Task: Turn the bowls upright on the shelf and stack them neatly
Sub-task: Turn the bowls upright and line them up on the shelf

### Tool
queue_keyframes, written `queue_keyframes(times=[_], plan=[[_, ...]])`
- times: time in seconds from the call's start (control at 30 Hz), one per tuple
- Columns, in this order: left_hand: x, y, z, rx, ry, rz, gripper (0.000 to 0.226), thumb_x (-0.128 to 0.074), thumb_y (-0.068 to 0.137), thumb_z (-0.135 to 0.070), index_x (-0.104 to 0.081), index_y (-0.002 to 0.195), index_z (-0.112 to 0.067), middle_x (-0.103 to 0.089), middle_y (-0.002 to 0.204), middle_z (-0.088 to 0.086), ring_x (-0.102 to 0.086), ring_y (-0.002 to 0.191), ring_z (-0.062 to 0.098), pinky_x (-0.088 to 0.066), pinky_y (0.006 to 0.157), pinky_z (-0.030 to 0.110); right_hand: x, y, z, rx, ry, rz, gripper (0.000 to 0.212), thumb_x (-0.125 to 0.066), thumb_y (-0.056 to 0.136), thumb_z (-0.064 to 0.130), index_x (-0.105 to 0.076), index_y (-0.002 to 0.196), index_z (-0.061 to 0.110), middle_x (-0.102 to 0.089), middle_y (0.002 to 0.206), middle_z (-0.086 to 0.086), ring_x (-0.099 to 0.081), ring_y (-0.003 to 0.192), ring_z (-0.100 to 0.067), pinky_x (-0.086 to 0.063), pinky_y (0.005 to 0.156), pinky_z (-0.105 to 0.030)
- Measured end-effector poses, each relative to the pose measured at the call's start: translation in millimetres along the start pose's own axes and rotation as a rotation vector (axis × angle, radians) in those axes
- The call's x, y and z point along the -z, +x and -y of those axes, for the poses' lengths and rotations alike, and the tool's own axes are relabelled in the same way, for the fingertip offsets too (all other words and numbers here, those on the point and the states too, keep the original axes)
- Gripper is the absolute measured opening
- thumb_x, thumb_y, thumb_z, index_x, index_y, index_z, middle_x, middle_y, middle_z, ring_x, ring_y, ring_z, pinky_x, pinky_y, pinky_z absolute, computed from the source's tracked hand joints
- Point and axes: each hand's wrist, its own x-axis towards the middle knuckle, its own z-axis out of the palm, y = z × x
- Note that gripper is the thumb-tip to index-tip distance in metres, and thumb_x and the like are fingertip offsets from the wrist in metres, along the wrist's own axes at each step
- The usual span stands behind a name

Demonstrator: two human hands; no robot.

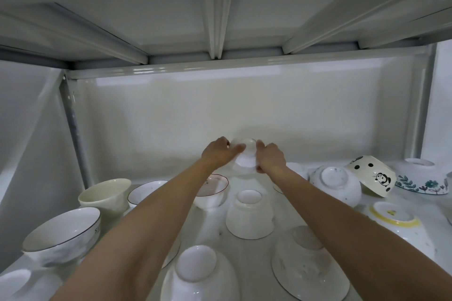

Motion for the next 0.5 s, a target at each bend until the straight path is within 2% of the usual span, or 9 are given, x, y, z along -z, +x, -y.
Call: queue_keyframes(times=[0.1,0.17,0.23,0.3,0.43,0.5], plan=[[11,-2,-6,-0.017,-0.241,0.031,0.082,-0.072,0.064,-0.062,-0.049,0.12,-0.006,-0.062,0.112,0.013,-0.064,0.07,0.022,-0.054,0.063,0.033,-1,-1,4,0.033,0.117,-0.033,0.051,-0.031,0.095,0.05,-0.05,0.114,0.007,-0.064,0.108,-0.014,-0.064,0.099,-0.038,-0.049,0.093,-0.047],[15,-5,-7,-0.072,-0.268,0.029,0.086,-0.08,0.051,-0.057,-0.051,0.114,-0.006,-0.056,0.117,0.015,-0.065,0.072,0.024,-0.06,0.067,0.037,3,-3,8,0.026,0.249,-0.031,0.047,-0.034,0.095,0.049,-0.048,0.116,0.008,-0.061,0.104,-0.011,-0.063,0.097,-0.037,-0.054,0.088,-0.049],[15,-11,-6,-0.157,-0.144,-0.049,0.082,-0.085,0.056,-0.045,-0.046,0.117,-0.007,-0.046,0.117,0.008,-0.06,0.084,0.023,-0.056,0.071,0.036,9,2,9,-0.06,0.388,0.002,0.048,-0.033,0.094,0.047,-0.051,0.113,0.006,-0.062,0.104,-0.015,-0.065,0.085,-0.036,-0.06,0.07,-0.044],[13,-16,-2,-0.276,0.033,-0.148,0.081,-0.085,0.062,-0.04,-0.042,0.123,-0.009,-0.039,0.118,0.005,-0.055,0.089,0.024,-0.048,0.074,0.032,14,7,8,-0.146,0.423,0.075,0.054,-0.029,0.096,0.05,-0.054,0.108,0.005,-0.065,0.103,-0.02,-0.066,0.07,-0.033,-0.057,0.054,-0.034],[3,-24,10,-0.476,0.101,-0.167,0.078,-0.086,0.062,-0.029,-0.041,0.124,-0.01,-0.038,0.117,0.007,-0.051,0.083,0.024,-0.051,0.077,0.037,28,5,11,-0.303,0.361,0.219,0.06,-0.028,0.095,0.061,-0.053,0.092,0.007,-0.062,0.078,-0.019,-0.059,0.056,-0.027,-0.044,0.049,-0.025],[0,-26,12,-0.507,0.101,-0.116,0.077,-0.086,0.062,-0.027,-0.042,0.123,-0.012,-0.038,0.115,0.007,-0.05,0.082,0.023,-0.051,0.077,0.033,32,5,10,-0.342,0.302,0.261,0.051,-0.036,0.095,0.055,-0.052,0.092,0.006,-0.06,0.076,-0.02,-0.059,0.056,-0.027,-0.048,0.046,-0.026]])
